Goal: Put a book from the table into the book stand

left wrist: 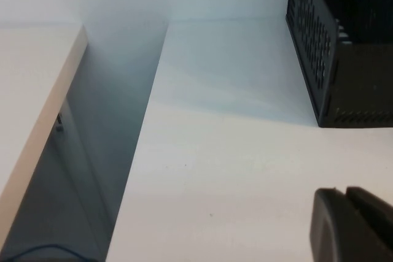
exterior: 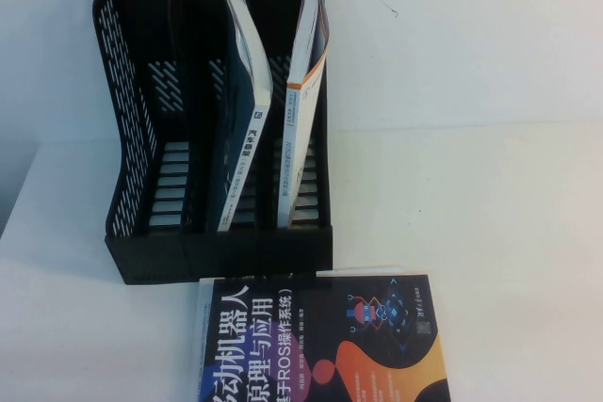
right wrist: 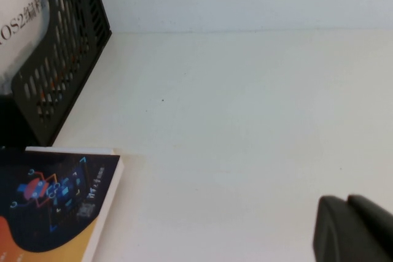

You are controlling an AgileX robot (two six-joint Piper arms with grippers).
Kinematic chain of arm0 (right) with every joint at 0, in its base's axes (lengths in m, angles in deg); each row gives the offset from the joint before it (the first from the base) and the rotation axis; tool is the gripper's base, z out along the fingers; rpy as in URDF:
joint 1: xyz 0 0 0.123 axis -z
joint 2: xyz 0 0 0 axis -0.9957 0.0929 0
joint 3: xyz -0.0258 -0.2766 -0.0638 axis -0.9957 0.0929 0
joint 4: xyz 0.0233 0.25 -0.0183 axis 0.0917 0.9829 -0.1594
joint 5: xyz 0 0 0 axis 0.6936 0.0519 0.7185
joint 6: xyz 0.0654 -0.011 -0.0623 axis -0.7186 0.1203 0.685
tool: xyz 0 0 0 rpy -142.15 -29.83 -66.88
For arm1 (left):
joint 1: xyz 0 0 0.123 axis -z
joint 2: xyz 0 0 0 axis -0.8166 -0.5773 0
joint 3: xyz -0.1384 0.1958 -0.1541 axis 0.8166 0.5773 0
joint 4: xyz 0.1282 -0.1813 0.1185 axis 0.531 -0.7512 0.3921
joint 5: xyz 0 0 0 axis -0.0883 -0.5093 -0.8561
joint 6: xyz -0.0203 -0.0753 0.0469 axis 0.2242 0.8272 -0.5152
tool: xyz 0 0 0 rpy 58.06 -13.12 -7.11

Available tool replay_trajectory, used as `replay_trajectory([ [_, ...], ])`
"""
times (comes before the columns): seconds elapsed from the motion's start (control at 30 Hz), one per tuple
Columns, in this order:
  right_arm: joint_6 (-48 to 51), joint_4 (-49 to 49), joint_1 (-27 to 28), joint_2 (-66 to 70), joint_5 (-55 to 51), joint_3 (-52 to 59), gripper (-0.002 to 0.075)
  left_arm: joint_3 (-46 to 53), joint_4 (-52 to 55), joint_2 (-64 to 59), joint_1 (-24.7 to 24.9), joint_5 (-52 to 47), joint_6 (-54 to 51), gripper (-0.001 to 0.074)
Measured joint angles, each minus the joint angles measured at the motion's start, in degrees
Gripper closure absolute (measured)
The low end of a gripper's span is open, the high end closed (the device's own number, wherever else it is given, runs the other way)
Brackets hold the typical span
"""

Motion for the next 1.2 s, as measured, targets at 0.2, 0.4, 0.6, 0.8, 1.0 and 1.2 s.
replay_trajectory([
  [0.2,0.0,0.0,0.0,0.0,0.0,0.0,0.0723,0.0,0.0,0.0,0.0,-0.08,0.13,0.0738],
  [0.4,0.0,0.0,0.0,0.0,0.0,0.0,0.0723,0.0,0.0,0.0,0.0,-0.08,0.13,0.0738],
  [0.6,0.0,0.0,0.0,0.0,0.0,0.0,0.0723,0.0,3.25,0.0,0.0,0.06,0.4,0.0738],
  [0.8,0.0,0.0,0.0,0.0,0.0,0.0,0.0723,0.0,4.21,0.0,0.0,0.06,2.75,0.0738],
  [1.0,0.0,0.0,0.0,0.0,0.0,0.0,0.0723,0.0,4.43,0.0,0.0,0.06,3.65,0.0738],
  [1.2,0.0,0.0,0.0,0.0,0.0,0.0,0.0723,0.0,5.95,0.0,3.23,0.06,6.0,0.0738],
])
